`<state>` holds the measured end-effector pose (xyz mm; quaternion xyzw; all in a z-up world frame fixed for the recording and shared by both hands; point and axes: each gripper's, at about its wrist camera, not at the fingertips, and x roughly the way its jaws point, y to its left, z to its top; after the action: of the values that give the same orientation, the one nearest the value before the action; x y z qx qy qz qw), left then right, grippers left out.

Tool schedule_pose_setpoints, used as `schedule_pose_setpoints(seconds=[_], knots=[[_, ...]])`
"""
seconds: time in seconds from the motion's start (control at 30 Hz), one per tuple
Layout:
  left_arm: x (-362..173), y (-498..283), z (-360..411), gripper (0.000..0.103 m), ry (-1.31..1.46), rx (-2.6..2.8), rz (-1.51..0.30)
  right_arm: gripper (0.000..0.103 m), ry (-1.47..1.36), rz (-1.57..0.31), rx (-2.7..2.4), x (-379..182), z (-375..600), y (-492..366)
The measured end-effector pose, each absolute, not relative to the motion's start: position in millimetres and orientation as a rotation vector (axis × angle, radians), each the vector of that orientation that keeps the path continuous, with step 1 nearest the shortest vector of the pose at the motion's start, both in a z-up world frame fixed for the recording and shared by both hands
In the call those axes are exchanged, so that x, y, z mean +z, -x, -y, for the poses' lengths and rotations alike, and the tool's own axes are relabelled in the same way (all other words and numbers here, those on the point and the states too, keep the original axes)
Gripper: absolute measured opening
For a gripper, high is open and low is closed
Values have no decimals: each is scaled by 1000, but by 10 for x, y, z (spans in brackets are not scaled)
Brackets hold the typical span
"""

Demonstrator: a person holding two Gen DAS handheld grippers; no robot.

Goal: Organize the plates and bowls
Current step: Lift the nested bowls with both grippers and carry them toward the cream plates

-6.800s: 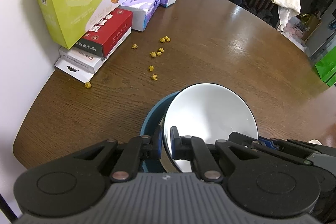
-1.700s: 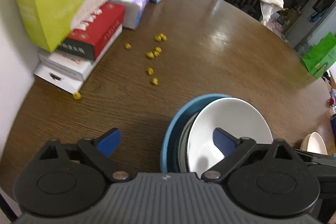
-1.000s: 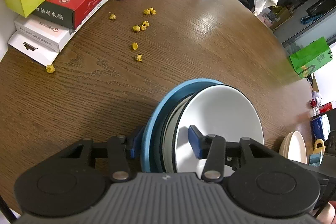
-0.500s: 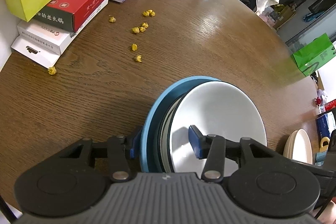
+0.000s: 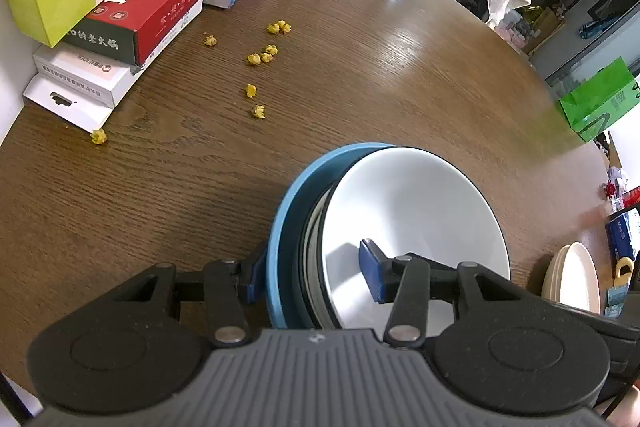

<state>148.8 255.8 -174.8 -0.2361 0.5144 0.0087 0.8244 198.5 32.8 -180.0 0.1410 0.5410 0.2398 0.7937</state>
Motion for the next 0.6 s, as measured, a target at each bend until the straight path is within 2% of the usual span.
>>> schedule_pose_setpoints(seconds=[0.6], knots=[[-1613, -1458, -2428, 47, 478, 7, -1064, 42, -315, -1119, 520, -1719, -167, -1899]])
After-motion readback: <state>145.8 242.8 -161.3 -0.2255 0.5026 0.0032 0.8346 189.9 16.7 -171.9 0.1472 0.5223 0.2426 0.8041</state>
